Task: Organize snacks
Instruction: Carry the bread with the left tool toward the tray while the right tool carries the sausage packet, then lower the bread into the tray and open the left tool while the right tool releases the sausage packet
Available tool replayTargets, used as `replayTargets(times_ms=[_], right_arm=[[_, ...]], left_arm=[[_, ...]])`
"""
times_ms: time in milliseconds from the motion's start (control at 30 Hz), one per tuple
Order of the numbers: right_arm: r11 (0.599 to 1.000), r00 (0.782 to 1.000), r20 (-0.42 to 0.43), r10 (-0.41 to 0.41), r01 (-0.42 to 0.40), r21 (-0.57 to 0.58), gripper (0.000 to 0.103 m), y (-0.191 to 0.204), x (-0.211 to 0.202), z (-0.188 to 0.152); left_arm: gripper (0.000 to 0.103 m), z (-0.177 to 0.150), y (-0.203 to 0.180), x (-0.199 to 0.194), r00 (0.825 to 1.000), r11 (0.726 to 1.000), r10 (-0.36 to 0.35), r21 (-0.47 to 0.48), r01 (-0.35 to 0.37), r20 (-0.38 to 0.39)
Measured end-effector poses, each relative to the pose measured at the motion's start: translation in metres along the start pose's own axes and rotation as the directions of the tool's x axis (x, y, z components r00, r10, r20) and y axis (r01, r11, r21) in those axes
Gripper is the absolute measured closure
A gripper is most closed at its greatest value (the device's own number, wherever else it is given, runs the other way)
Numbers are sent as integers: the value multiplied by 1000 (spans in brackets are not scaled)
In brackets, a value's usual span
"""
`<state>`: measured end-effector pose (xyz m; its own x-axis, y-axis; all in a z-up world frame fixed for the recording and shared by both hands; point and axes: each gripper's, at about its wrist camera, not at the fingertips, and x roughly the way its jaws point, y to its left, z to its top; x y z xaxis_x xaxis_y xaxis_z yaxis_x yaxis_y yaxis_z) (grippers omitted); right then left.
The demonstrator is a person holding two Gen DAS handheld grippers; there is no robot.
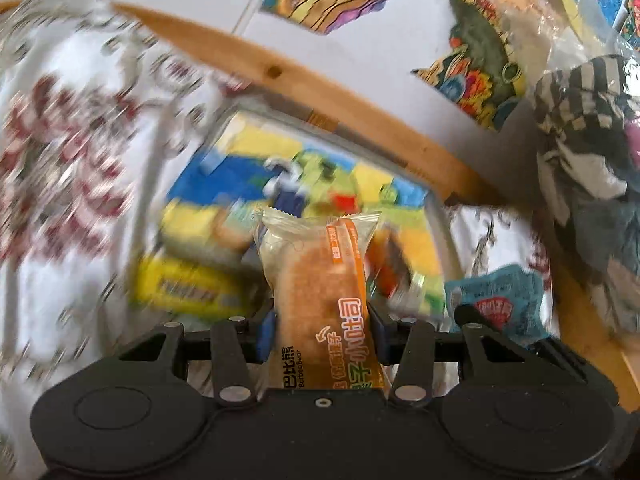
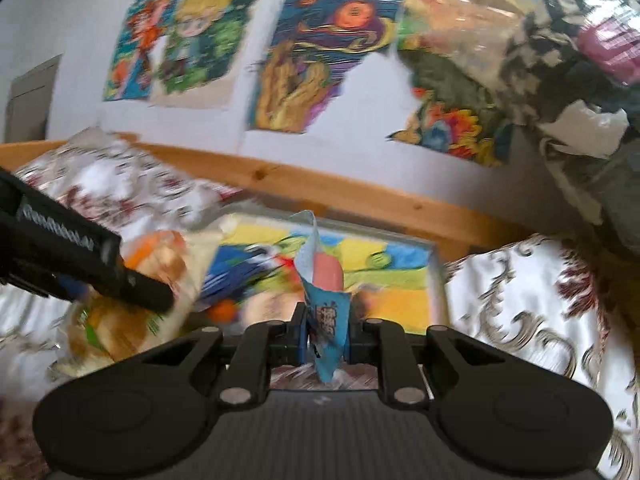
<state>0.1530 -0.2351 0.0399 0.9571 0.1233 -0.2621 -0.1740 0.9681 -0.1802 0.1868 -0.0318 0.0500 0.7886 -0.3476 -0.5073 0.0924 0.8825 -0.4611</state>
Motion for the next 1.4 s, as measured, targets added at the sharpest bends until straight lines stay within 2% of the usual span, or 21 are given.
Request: replayTargets(times_ms=[133,300,400,500,667,733,767,833,1033,1167,1233,1400], right_arm=[[999,1000,2,-10,9,47,85,-28,33,4],[999,1000,1,-22,22,41,85,-43,63,-7],[998,998,-5,-58,58,33,85,-46,74,-20],[993,996,-13,-89,90,80,85,-52,84,-27],[978,992,-22,-121,123,168,85,-61,99,-20],[977,994,-46,-100,107,185,84,-63,109,-15],[976,994,-53,-94,102,191,81,-63,112,-14],[971,995,-51,-90,99,216,67,-64,116,-16],[964,999,-27,-40,45,261,34,-66,114,-24],[961,999,-9,-33,35,274,22,-65,110,-25],[962,999,5,-37,35,272,11,-63,106,-24],[965,998,12,-64,59,256,3,-60,94,-16]], left_arm=[[55,31,-28,31,1000,1000,-2,15,2,25],[55,56,-55,79,999,998,11,60,-8,-39],[55,60,-68,104,999,993,21,114,-15,-50],[55,64,-74,127,997,993,27,115,-19,-67],[55,67,-84,154,998,991,44,130,-38,-47],[55,67,-83,160,998,990,55,134,-49,-39],[55,67,-83,162,997,990,61,132,-55,-39],[55,66,-81,166,995,988,83,133,-76,-47],[54,63,-76,169,992,988,114,113,-108,-44],[54,65,-78,163,993,987,113,124,-107,-43],[48,66,-78,157,994,986,110,126,-106,-24],[40,72,-83,139,993,984,119,135,-118,-4]])
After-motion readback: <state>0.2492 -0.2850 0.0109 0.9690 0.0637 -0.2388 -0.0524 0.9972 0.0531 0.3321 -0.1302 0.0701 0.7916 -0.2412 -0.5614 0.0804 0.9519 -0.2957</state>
